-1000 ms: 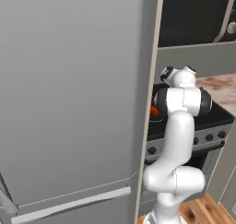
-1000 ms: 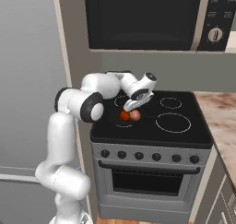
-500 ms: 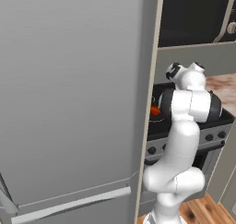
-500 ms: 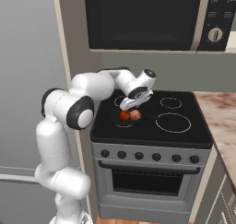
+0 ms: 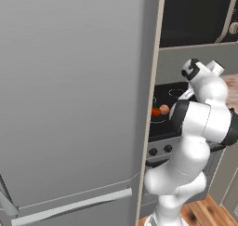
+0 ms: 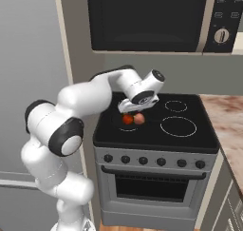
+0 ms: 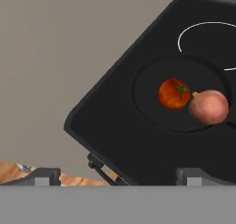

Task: Place the pan on the front left burner on the stove. Then place the tomato and the onion in the pan and turn on the front left burner.

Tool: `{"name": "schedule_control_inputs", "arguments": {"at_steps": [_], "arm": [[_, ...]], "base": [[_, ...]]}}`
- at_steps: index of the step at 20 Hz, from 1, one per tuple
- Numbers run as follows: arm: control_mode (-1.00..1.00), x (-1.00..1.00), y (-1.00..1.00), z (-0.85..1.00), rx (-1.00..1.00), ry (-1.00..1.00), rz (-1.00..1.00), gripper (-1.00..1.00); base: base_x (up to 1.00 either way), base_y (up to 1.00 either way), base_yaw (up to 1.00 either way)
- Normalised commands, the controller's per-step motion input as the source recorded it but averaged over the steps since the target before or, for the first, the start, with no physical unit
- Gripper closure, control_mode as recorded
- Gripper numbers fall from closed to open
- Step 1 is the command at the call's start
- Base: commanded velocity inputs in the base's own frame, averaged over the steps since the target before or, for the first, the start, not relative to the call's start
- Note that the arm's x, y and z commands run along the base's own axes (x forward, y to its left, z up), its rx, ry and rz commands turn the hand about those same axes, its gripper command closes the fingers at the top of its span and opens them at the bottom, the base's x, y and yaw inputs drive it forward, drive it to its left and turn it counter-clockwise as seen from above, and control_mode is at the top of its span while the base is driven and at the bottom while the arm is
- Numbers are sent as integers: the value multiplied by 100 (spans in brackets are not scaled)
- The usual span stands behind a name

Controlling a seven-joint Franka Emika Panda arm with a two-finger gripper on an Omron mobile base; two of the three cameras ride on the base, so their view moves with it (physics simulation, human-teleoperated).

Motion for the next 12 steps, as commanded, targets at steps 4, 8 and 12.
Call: {"name": "schedule_control_inputs", "arguments": {"at_steps": [4, 8, 12], "arm": [[-100, -60, 0, 41, 21, 14, -14, -100], [-100, -67, 2, 8, 15, 14, -14, -100], [-100, -71, 17, 0, 9, 6, -15, -100]], "base": [[0, 0, 0], [0, 0, 0], [0, 0, 0]]}}
